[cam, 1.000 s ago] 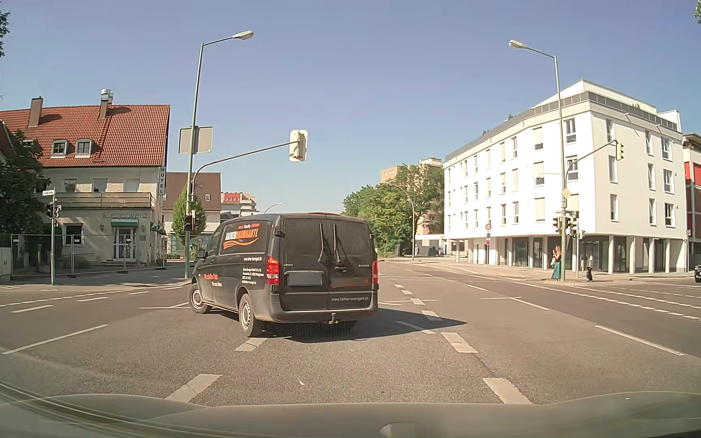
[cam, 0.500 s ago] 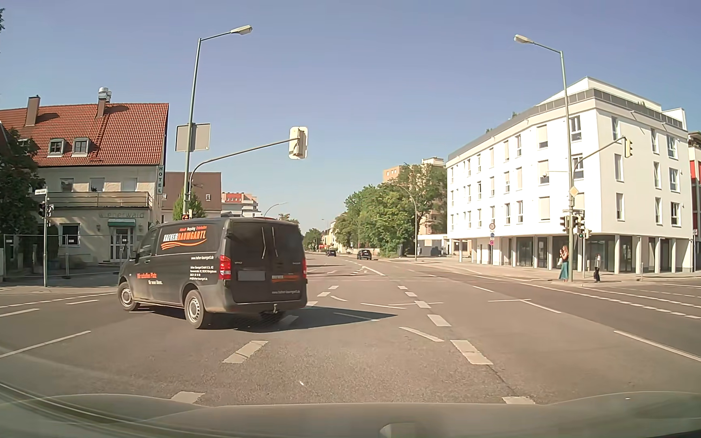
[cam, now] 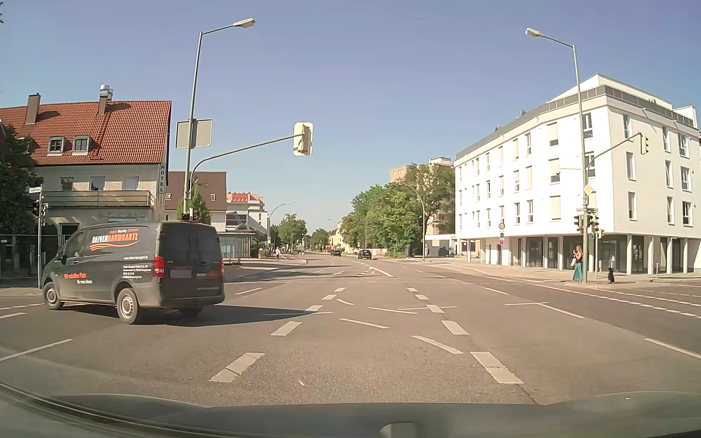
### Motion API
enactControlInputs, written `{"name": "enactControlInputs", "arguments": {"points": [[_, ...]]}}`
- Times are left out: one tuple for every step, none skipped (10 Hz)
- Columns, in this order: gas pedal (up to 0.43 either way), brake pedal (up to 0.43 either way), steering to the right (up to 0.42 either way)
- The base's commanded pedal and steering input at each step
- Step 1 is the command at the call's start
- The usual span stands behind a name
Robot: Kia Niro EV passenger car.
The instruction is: Follow the waypoints while adhering to traffic rules and regulations
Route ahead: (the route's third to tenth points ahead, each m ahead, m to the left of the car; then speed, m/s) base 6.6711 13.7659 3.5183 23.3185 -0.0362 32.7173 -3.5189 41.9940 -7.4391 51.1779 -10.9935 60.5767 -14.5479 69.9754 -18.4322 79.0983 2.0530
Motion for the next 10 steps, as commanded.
{"name": "enactControlInputs", "arguments": {"points": [[0.079,0.0,-0.084],[0.079,0.0,-0.103],[0.079,0.0,-0.145],[0.079,0.0,-0.187],[0.079,0.0,-0.222],[0.087,0.0,-0.24],[0.087,0.0,-0.256],[0.087,0.0,-0.276],[0.087,0.0,-0.293],[0.11,0.0,-0.308]]}}
